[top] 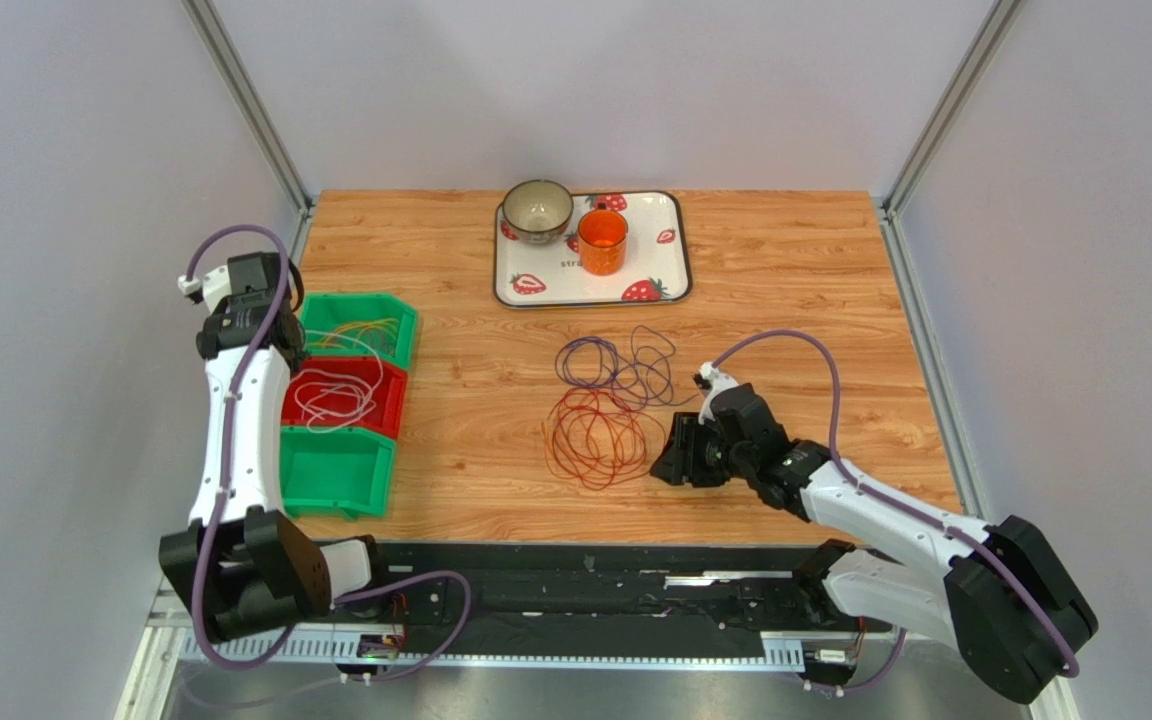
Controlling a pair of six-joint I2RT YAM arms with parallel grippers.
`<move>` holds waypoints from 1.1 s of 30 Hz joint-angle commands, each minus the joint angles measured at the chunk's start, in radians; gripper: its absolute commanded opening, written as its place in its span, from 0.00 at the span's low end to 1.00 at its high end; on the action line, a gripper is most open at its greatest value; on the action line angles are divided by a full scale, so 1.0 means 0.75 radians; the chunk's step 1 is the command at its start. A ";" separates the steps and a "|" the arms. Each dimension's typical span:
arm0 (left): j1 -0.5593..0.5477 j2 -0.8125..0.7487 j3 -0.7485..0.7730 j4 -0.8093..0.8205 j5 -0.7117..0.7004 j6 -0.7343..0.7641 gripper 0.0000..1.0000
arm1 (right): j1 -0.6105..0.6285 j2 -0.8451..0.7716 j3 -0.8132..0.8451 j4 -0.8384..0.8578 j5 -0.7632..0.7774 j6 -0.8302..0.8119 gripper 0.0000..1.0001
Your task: Untangle the cables
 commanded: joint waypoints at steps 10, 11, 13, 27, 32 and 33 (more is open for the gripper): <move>0.003 0.153 0.029 -0.059 0.045 0.015 0.00 | 0.002 -0.052 -0.006 0.061 -0.008 -0.020 0.47; 0.003 0.169 0.027 -0.059 0.053 0.017 0.00 | 0.002 -0.056 -0.006 0.061 -0.006 -0.020 0.47; 0.003 0.222 0.027 -0.068 0.043 0.015 0.00 | 0.002 -0.064 -0.008 0.063 -0.004 -0.018 0.47; -0.134 0.464 0.060 -0.225 -0.108 -0.043 0.00 | 0.002 -0.078 -0.014 0.059 0.003 -0.014 0.46; -0.134 0.472 0.094 -0.201 -0.065 -0.028 0.00 | 0.000 -0.078 -0.014 0.059 0.003 -0.016 0.46; -0.132 0.464 0.100 -0.199 -0.059 -0.028 0.02 | 0.000 -0.080 -0.016 0.059 0.003 -0.014 0.46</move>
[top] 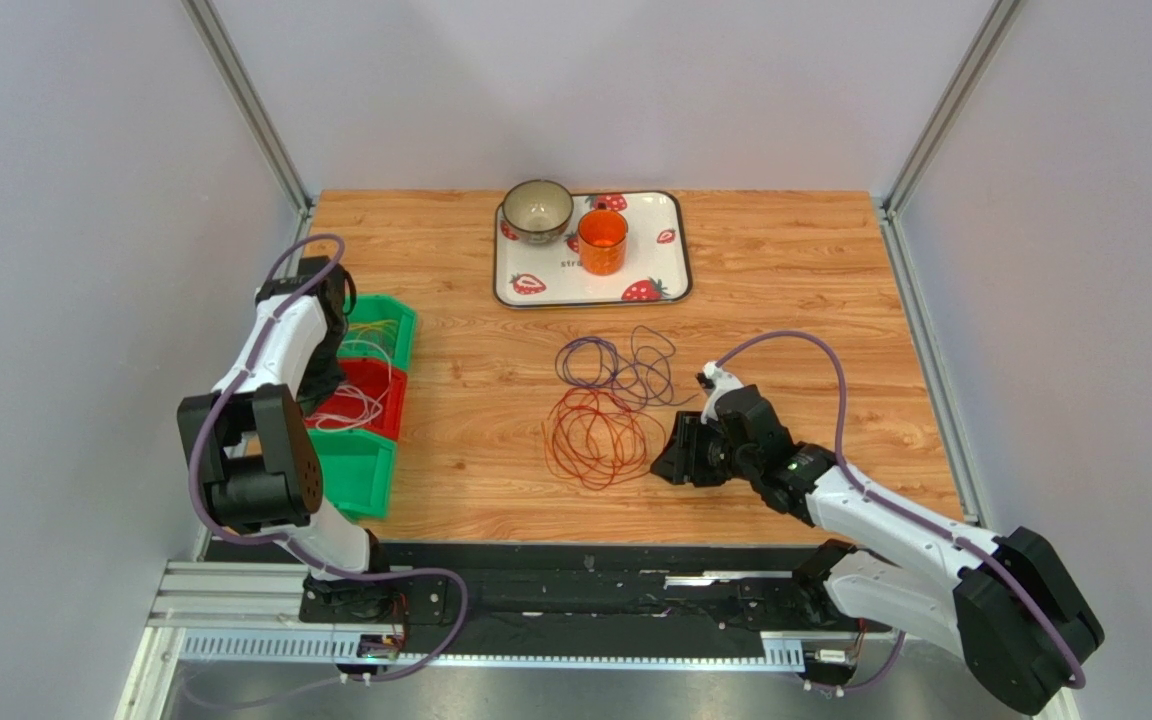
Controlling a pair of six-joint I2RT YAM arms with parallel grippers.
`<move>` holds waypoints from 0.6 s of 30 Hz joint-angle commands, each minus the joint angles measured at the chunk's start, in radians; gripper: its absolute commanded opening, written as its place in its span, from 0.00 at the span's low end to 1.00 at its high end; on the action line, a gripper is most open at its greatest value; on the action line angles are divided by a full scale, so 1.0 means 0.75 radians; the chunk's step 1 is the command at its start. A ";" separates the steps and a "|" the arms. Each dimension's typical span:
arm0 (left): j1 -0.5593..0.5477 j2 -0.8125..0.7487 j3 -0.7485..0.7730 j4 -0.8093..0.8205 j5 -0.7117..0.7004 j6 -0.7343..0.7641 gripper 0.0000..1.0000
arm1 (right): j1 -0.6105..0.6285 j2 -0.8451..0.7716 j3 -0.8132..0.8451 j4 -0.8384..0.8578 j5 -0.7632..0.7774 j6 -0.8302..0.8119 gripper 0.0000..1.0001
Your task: Untangle the cables
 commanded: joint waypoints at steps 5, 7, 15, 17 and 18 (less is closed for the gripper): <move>0.007 -0.080 0.060 0.021 0.009 -0.021 0.34 | 0.002 -0.034 -0.003 0.044 0.009 -0.014 0.46; 0.009 -0.144 0.052 0.031 0.007 -0.027 0.39 | 0.002 -0.038 -0.003 0.044 0.013 -0.014 0.46; 0.007 -0.422 0.050 0.062 0.011 -0.017 0.55 | 0.000 -0.038 -0.003 0.037 0.017 -0.014 0.46; 0.007 -0.481 0.056 0.066 0.023 -0.007 0.59 | 0.000 -0.046 -0.003 0.035 0.019 -0.012 0.46; 0.009 -0.540 0.056 0.066 0.029 0.005 0.61 | 0.000 -0.050 -0.007 0.033 0.023 -0.012 0.46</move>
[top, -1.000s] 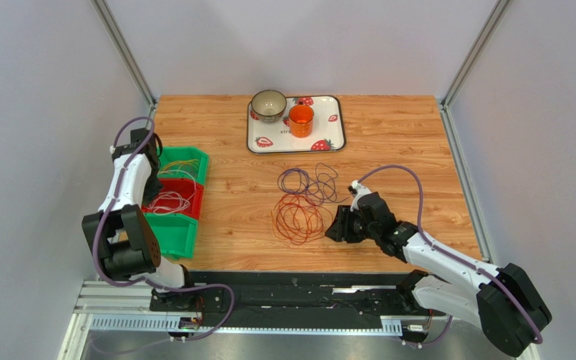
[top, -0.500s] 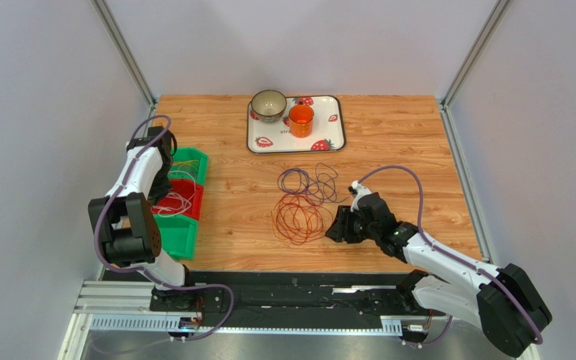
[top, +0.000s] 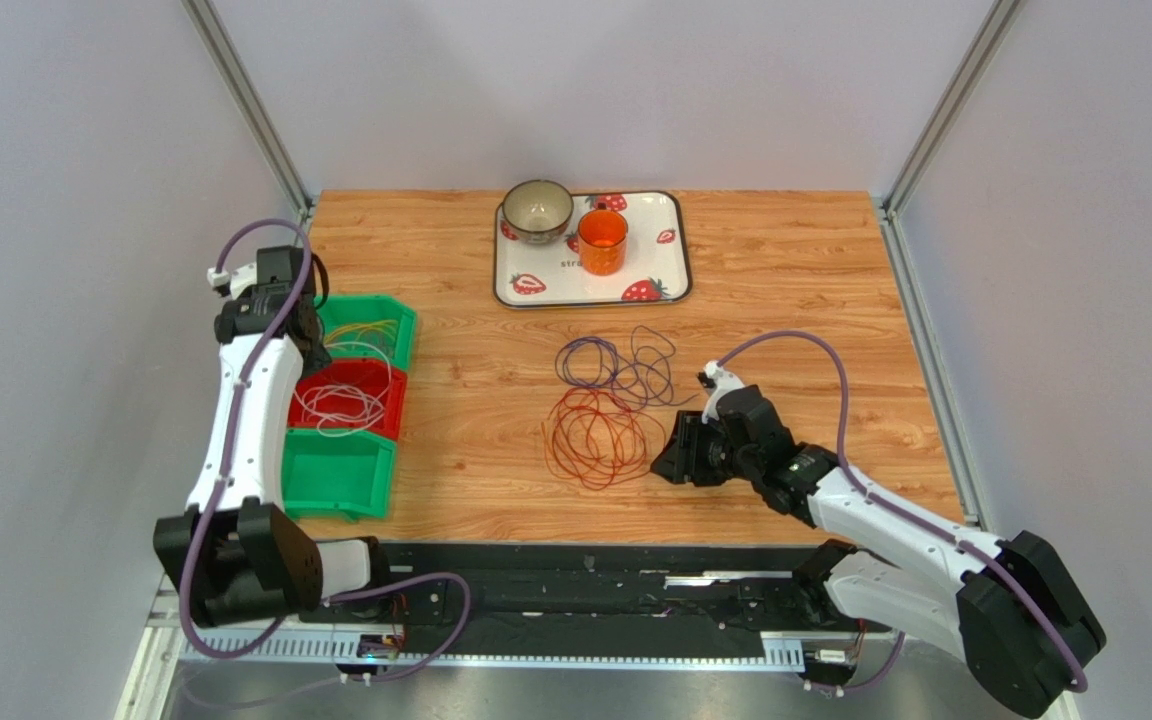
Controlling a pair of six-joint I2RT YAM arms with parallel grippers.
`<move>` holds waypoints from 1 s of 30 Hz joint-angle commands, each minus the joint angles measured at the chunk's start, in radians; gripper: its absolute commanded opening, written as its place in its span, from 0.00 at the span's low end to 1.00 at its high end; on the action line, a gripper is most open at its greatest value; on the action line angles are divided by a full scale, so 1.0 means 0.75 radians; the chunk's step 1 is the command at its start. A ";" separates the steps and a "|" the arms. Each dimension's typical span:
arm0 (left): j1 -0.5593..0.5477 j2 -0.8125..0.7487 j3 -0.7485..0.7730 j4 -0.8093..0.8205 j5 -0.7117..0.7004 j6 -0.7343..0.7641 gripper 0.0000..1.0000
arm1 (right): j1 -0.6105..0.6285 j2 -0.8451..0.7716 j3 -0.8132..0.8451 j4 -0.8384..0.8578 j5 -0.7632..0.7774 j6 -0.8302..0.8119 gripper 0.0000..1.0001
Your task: Untangle the cables
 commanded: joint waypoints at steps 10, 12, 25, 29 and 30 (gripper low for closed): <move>-0.022 -0.482 -0.045 0.159 0.502 0.155 0.79 | 0.000 -0.033 0.080 -0.045 0.075 0.020 0.46; -0.053 -0.486 -0.076 0.166 0.618 0.167 0.83 | 0.002 0.004 0.137 -0.069 0.091 0.024 0.46; -0.707 -0.321 -0.309 0.354 0.702 -0.072 0.72 | 0.002 0.274 0.409 -0.196 0.191 0.022 0.42; -0.828 -0.206 -0.372 0.464 0.721 -0.145 0.70 | 0.006 0.270 0.344 -0.180 0.204 0.055 0.42; -0.848 -0.186 -0.378 0.485 0.753 -0.158 0.69 | 0.004 0.264 0.331 -0.178 0.214 0.063 0.42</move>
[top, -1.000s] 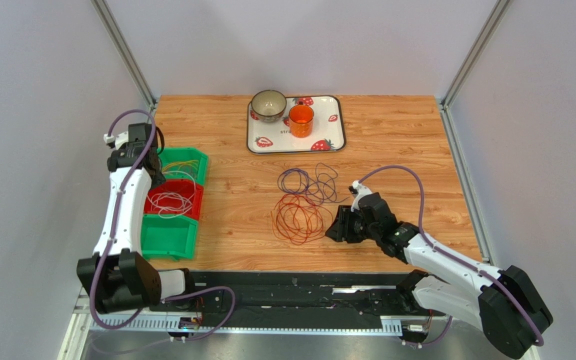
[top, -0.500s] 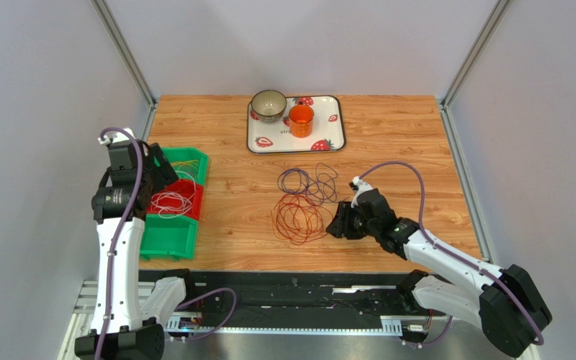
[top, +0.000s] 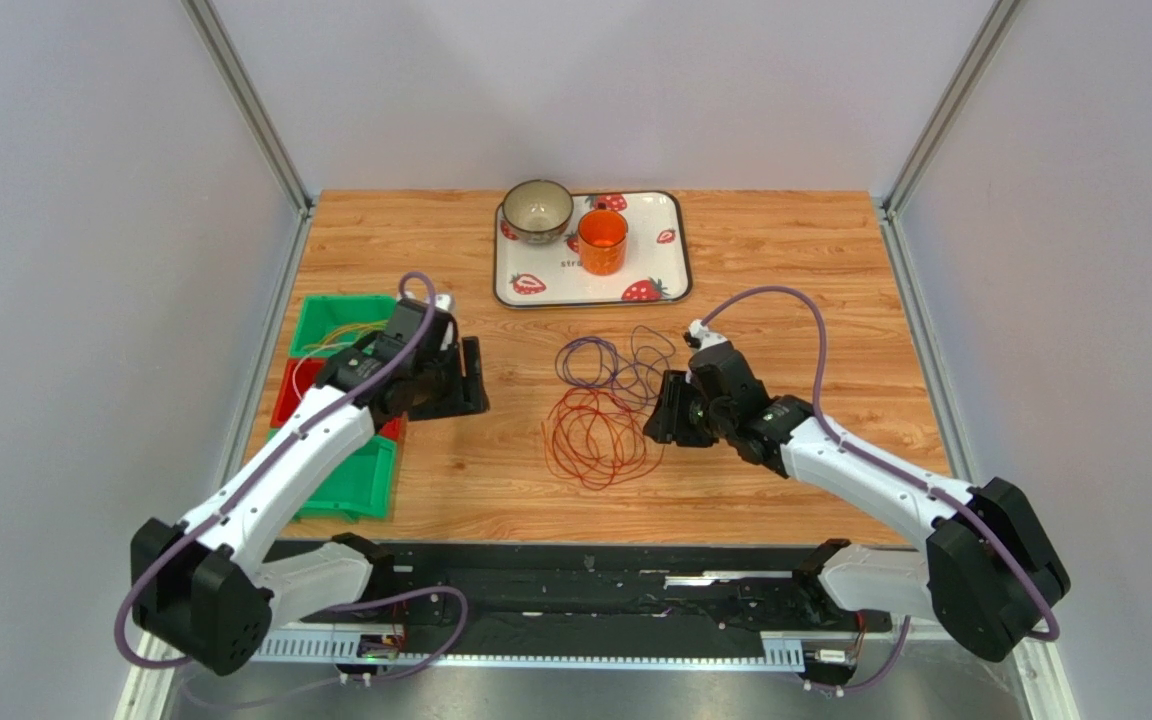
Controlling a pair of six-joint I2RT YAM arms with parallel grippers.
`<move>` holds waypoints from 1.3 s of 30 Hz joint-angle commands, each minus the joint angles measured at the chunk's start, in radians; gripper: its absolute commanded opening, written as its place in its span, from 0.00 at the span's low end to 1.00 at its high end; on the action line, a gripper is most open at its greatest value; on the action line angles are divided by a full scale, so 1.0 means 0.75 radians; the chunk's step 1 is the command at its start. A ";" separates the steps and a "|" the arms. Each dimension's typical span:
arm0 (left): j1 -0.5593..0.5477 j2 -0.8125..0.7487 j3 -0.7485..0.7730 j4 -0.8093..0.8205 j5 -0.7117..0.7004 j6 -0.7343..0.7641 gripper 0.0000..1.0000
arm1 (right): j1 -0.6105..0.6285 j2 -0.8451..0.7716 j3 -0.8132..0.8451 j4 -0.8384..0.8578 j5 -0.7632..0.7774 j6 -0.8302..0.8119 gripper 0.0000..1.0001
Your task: Untangle the cables
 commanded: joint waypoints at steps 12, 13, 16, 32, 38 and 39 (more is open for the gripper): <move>-0.329 0.397 0.028 0.330 0.063 -0.256 0.68 | 0.003 -0.105 -0.168 0.091 0.117 0.065 0.41; -0.354 0.417 0.045 0.328 0.056 -0.268 0.67 | 0.005 -0.111 -0.178 0.103 0.117 0.063 0.41; -0.397 0.497 0.079 0.328 0.042 -0.299 0.64 | 0.003 -0.138 -0.200 0.126 0.109 0.057 0.41; -0.450 0.597 1.756 -0.480 -0.302 0.101 0.00 | 0.005 -0.181 -0.244 0.183 0.089 0.041 0.41; -0.450 0.500 1.812 -0.229 -0.093 0.257 0.00 | 0.005 -0.218 -0.268 0.193 0.089 0.041 0.41; -0.450 0.459 1.682 -0.174 -0.069 0.275 0.00 | 0.005 -0.224 -0.268 0.195 0.089 0.041 0.41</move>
